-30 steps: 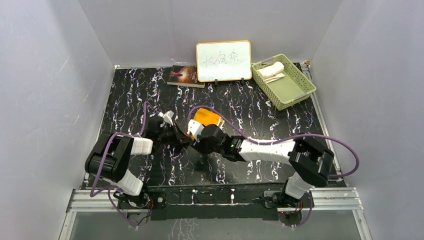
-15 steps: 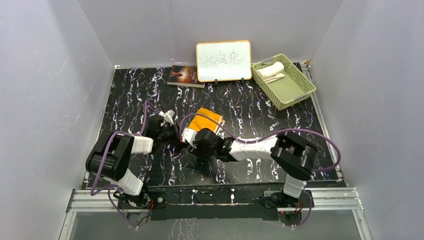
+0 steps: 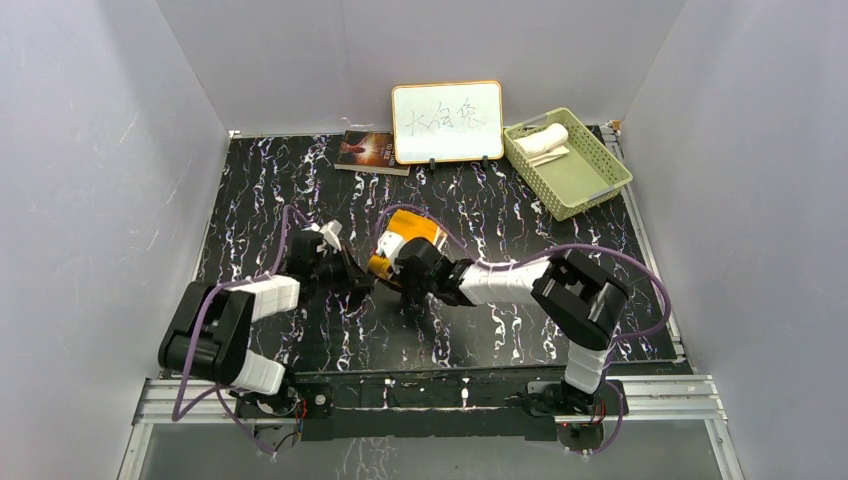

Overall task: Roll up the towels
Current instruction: Roll the towel at the center of the board.

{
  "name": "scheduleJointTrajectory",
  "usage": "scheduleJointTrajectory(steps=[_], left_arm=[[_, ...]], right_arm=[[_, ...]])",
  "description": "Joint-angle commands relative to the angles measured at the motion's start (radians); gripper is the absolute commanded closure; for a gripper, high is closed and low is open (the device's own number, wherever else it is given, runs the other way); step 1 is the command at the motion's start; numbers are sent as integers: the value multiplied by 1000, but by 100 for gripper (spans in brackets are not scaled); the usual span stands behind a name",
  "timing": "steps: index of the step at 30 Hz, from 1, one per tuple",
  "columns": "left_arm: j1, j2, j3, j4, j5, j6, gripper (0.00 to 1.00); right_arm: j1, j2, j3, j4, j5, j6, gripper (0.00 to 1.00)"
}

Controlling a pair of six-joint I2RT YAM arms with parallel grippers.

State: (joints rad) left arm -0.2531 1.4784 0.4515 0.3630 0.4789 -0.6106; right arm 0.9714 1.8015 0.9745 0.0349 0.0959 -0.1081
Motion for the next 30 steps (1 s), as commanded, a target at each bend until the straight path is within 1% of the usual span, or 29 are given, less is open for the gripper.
scheduleJointTrajectory(steps=[1,4,6,8,10,13,18,22,26,30], left_arm=[[13,-180,17,-149,-54,21,93],[15,-314,10,-194,-55,19,72],[17,-410,1,-215,-52,15,64],[18,-474,-8,-223,-34,14,61],[18,-516,-18,-216,-12,7,59],[18,-524,-33,-167,42,-10,59],[18,-458,-56,-41,121,-64,60],[15,-419,-59,28,141,-88,62],[12,-385,-46,58,146,-92,62],[4,-344,-31,88,151,-99,62]], right_arm=[[-62,20,13,-78,-107,109,100],[-86,1,31,-113,-229,171,100],[-104,-17,38,-124,-321,227,100],[-132,-34,41,-125,-447,276,100],[-176,-44,31,-100,-586,338,100],[-237,-49,9,-49,-784,426,100],[-342,-18,-21,40,-981,593,100],[-399,63,-34,88,-1071,714,100],[-434,165,-66,197,-1138,850,100],[-453,240,-102,397,-1189,1047,100]])
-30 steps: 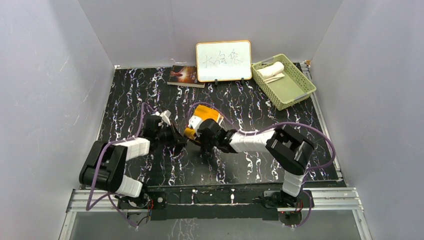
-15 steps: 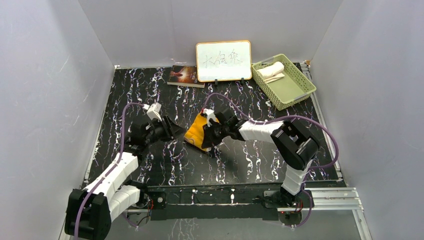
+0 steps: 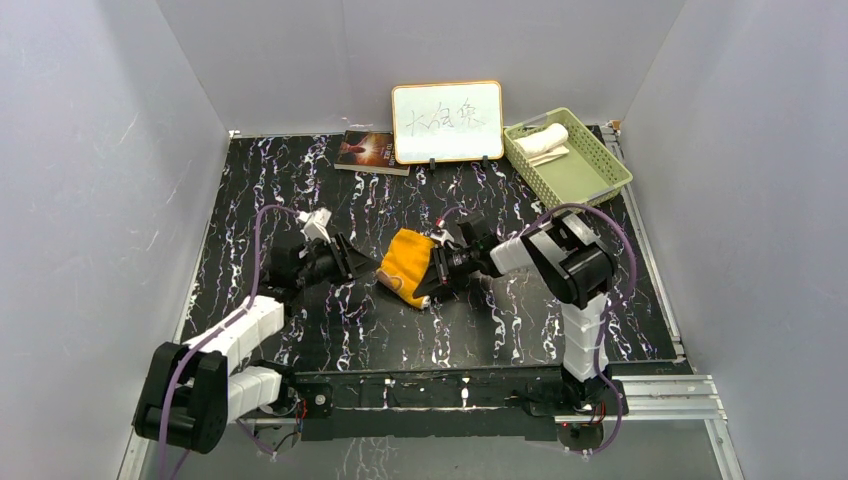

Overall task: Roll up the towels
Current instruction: Roll the towel at the center of the board.

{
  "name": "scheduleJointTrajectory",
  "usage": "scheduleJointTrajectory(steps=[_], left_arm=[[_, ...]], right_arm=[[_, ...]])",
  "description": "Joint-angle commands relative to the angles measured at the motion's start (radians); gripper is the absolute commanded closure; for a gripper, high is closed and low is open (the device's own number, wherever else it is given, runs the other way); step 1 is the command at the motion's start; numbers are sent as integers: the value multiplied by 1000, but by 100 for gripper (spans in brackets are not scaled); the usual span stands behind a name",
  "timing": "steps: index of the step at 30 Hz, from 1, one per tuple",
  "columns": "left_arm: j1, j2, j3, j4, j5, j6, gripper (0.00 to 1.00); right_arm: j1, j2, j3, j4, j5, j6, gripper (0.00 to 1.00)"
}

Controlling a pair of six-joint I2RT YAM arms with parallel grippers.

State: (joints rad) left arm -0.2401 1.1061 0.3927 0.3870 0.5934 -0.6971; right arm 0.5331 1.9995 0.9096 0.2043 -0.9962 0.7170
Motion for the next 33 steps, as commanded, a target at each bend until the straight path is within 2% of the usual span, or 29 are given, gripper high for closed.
scheduleJointTrajectory(steps=[1,4,10,21,25,33], left_arm=[[-10,35,31,72,38,-14,62],[-21,84,37,119,50,-29,62],[-76,204,51,232,67,-58,63],[-93,389,110,411,70,-100,66],[-93,424,146,402,68,-83,66],[-93,603,179,379,42,-34,69]], right_arm=[[-21,52,-49,282,-100,271,100],[-44,86,-75,415,-96,420,100],[-87,147,-97,422,-43,498,100],[-87,122,-58,210,-5,351,100],[-87,125,-45,179,4,326,100],[-88,127,-12,79,30,260,100]])
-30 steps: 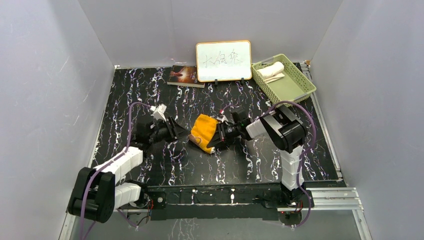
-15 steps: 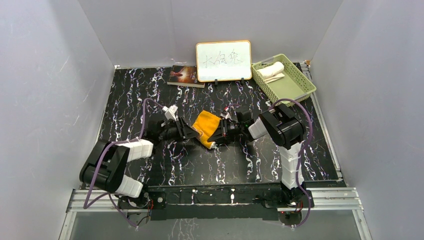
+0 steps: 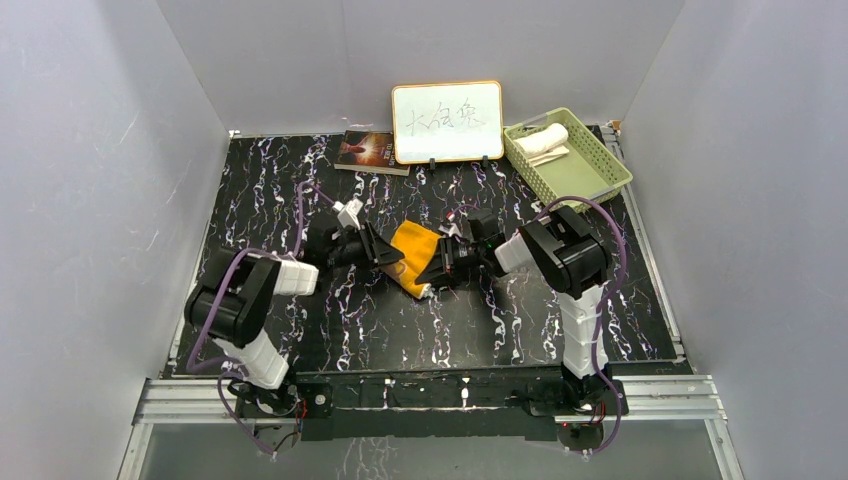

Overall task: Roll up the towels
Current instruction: Roll the towel at the center of the board.

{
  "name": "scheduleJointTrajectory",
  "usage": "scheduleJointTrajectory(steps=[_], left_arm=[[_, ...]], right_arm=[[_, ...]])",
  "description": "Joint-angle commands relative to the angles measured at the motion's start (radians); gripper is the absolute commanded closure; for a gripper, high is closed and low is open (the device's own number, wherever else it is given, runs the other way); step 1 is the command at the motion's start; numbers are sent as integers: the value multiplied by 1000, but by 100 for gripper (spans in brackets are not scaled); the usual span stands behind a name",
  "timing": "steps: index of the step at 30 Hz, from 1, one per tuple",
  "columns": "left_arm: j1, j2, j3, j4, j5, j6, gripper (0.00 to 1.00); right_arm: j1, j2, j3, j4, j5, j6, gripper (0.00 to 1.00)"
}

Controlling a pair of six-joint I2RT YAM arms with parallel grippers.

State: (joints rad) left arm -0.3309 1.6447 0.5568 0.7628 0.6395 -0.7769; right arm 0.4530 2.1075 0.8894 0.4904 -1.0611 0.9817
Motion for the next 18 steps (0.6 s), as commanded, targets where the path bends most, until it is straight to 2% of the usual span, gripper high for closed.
scheduleJointTrajectory(steps=[1,5,6,9,12,16,18], left_arm=[[-2,83,12,9,-11,50,69],[-2,151,18,-9,-58,86,72],[-2,165,21,-19,-71,97,72],[-2,196,37,-54,-106,123,73],[-2,215,51,-89,-126,145,74],[-2,231,70,-128,-138,164,74],[-2,235,71,-142,-144,171,75]], right_arm=[[-7,17,15,-227,101,-18,100],[-8,5,47,-336,151,-95,100],[-7,-1,57,-365,167,-116,97],[-6,-34,96,-474,243,-213,81],[1,-100,153,-642,410,-368,69],[11,-227,186,-692,509,-539,58],[33,-304,201,-721,621,-633,50]])
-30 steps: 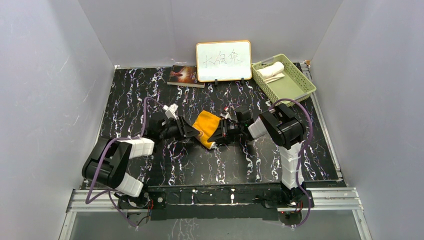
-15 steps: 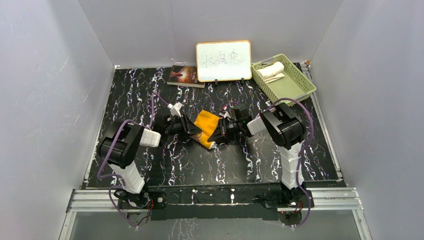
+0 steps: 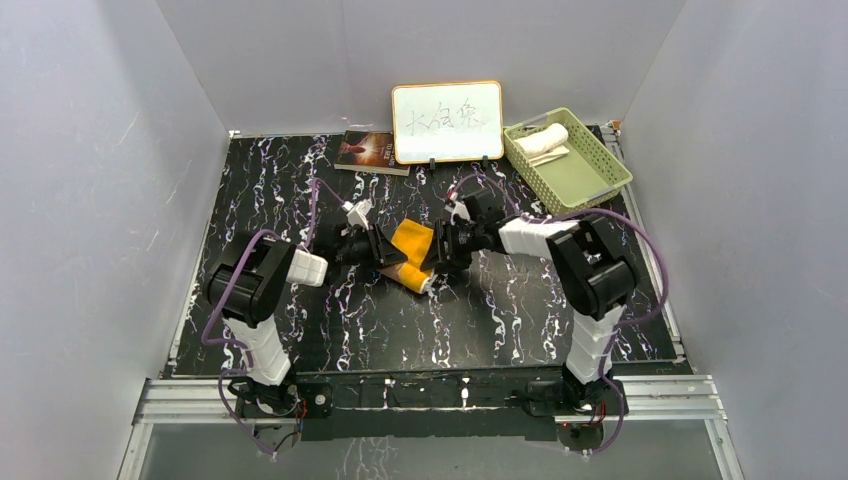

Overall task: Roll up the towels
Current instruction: Roll the towel at the center of the board.

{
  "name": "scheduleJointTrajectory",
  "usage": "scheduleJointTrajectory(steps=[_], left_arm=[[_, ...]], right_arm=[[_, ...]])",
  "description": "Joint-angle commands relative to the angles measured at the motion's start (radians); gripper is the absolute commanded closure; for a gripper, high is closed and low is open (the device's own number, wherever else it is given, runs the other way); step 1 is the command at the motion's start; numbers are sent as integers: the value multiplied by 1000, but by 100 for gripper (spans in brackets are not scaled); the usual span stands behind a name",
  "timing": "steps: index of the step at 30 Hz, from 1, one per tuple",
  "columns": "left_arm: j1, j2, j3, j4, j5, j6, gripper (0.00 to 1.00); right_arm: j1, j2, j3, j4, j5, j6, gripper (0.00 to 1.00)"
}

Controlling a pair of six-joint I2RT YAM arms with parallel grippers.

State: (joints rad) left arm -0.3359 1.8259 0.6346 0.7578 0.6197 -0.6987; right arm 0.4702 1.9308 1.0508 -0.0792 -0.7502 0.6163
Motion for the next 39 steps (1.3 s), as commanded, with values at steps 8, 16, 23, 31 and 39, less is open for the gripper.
scheduleJointTrajectory(steps=[8,16,23,31,39], left_arm=[[3,79,-8,-138,-131,90,75],[3,92,13,-175,-126,102,75],[3,89,22,-196,-124,112,75],[3,93,32,-215,-117,120,76],[3,81,58,-264,-100,152,76]], right_arm=[[362,-502,-194,204,746,-666,45],[504,-408,-199,180,762,-941,46],[527,-324,-174,177,822,-1010,46],[528,-275,-173,179,856,-1008,47],[502,-161,-149,122,940,-923,54]])
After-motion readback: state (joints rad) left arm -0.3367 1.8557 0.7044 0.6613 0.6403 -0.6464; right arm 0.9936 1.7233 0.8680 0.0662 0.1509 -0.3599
